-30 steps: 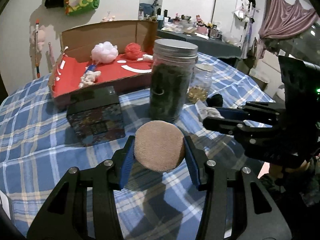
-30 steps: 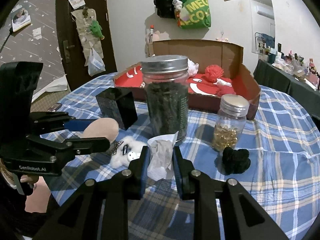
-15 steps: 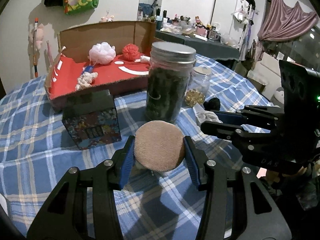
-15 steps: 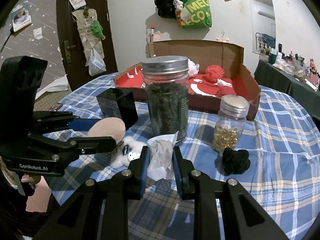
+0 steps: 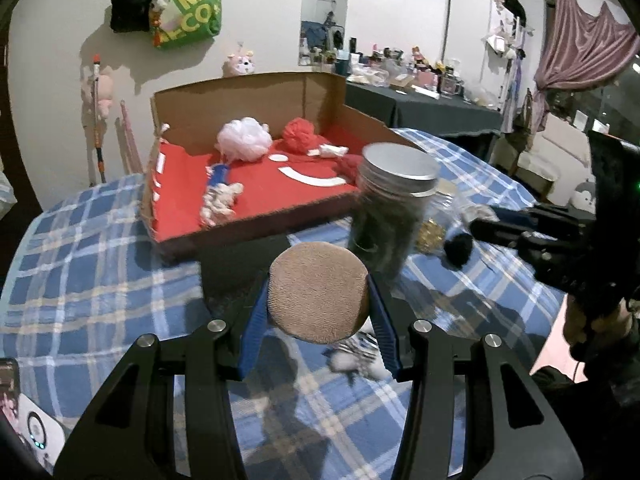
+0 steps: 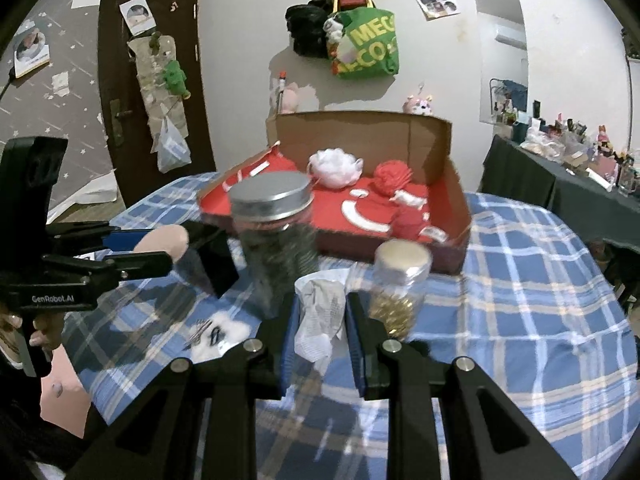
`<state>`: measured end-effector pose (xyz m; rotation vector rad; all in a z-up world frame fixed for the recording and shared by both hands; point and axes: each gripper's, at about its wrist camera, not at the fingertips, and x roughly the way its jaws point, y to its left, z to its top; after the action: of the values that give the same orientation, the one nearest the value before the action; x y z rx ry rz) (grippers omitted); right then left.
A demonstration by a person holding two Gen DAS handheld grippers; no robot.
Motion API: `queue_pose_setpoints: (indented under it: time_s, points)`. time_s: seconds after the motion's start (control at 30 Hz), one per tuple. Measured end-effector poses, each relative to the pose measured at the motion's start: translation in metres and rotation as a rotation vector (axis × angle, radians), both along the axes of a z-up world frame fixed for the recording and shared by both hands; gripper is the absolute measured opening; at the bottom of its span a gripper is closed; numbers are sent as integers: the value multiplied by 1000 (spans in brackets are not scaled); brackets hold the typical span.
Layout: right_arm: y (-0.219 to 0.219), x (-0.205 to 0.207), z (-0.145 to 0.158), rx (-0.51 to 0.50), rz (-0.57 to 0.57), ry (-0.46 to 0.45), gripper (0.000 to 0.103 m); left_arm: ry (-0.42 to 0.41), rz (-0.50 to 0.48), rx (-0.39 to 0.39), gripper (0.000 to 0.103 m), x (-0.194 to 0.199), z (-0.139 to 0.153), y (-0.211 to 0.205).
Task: Organize soft objects
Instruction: 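Carry the tan pad and tissue toward the red box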
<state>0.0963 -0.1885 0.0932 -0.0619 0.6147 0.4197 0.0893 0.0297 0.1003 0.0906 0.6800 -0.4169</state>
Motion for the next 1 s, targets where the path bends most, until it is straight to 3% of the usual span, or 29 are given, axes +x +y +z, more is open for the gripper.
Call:
queue_pose_setpoints:
  time_s: [0.23, 0.5, 0.77, 1.0]
  points:
    - [-15, 18, 14, -13, -36, -20, 25, 3, 32, 12, 45, 24, 7, 12]
    - [-23, 59, 27, -31, -15, -6, 25, 30, -8, 29, 45, 65, 18, 9]
    - [-15, 121, 41, -67, 77, 52, 25, 77, -80, 74, 45, 126, 32, -7]
    - [9, 195, 41, -117, 161, 138, 25, 189, -111, 130, 45, 201, 18, -28]
